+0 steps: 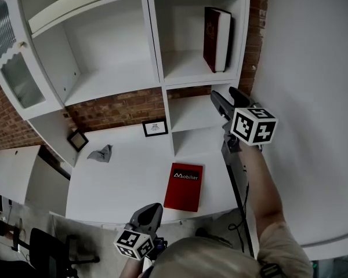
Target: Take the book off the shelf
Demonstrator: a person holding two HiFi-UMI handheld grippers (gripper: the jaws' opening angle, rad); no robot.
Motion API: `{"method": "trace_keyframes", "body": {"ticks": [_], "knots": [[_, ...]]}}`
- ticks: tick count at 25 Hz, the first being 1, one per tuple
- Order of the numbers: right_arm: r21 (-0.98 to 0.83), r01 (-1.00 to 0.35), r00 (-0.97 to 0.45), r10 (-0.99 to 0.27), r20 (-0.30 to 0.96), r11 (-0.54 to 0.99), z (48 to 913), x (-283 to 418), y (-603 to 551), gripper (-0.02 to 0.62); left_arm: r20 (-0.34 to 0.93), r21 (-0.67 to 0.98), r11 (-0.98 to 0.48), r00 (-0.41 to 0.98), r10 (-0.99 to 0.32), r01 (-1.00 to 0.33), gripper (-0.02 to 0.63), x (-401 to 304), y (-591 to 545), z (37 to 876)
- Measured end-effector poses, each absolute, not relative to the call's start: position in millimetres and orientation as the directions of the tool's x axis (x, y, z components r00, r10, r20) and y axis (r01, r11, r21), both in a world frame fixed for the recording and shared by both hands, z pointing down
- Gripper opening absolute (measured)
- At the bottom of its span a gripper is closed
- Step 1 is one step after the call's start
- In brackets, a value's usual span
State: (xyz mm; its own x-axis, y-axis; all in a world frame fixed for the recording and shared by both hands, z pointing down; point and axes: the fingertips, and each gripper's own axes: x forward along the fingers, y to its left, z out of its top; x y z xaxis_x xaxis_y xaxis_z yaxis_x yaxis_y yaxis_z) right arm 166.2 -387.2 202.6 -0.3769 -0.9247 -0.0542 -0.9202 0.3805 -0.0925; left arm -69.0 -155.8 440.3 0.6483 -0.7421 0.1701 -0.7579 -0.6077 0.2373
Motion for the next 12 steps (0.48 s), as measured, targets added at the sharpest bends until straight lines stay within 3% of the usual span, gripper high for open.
{"method": "trace_keyframes", "body": {"ticks": [12], "knots": [[0.103, -0.971, -0.219, -0.976, -0.013, 0.217, 149, 191, -493, 0.265, 0.200, 0.259, -0.565, 0.616, -0.762, -0.783, 0.005, -54, -170, 449]]}}
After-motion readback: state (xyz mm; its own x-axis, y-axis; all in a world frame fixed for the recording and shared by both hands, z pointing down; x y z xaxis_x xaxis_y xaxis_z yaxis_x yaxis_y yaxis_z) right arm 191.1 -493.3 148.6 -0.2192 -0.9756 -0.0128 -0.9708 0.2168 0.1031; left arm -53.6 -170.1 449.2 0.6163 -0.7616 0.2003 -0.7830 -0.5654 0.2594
